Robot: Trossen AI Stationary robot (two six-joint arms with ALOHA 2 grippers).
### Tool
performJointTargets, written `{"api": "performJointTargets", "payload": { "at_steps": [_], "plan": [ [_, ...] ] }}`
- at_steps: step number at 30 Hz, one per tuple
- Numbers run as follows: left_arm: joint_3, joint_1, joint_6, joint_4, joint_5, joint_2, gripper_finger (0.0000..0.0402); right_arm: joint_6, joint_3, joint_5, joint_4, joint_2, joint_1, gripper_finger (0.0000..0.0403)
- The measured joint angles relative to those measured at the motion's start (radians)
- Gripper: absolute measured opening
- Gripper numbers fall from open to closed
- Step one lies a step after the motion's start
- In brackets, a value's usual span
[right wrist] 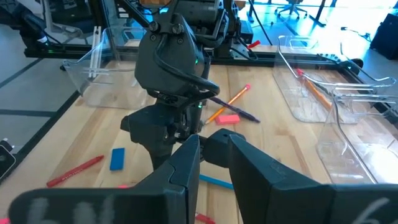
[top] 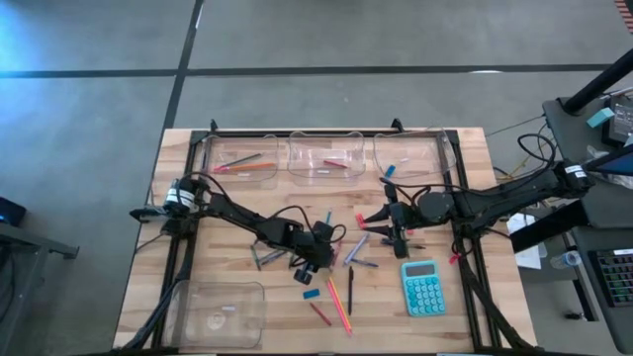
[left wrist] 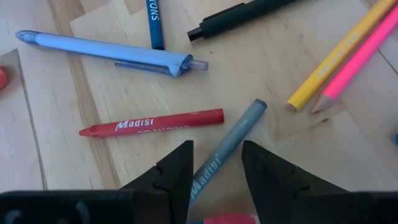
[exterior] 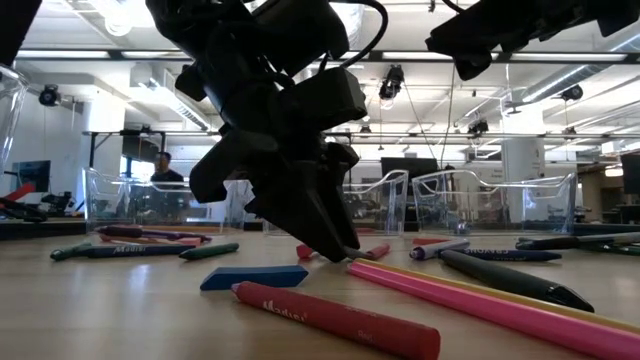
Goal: Sort crayons/erasers/pens/pencils in bins
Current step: Put the gray crayon into the top middle transparent bin
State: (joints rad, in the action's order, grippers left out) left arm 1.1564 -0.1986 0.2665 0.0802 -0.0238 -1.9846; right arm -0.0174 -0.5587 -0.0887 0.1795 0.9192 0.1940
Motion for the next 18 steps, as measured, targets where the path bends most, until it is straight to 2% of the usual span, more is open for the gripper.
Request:
{"api": "performJointTargets", "payload": {
  "at_steps": [7, 18],
  "plan": [
    [0.000, 0.000, 0.000, 0.003, 0.000, -0.001, 0.0118, 0.000, 0.000, 0.000, 0.000, 0.000, 0.000, 0.0079],
    [-0.002, -0.002, 0.002, 0.008, -0.005, -0.002, 0.0026, 0.001, 0.000, 0.000, 0.000, 0.000, 0.000, 0.0073]
  ]
}}
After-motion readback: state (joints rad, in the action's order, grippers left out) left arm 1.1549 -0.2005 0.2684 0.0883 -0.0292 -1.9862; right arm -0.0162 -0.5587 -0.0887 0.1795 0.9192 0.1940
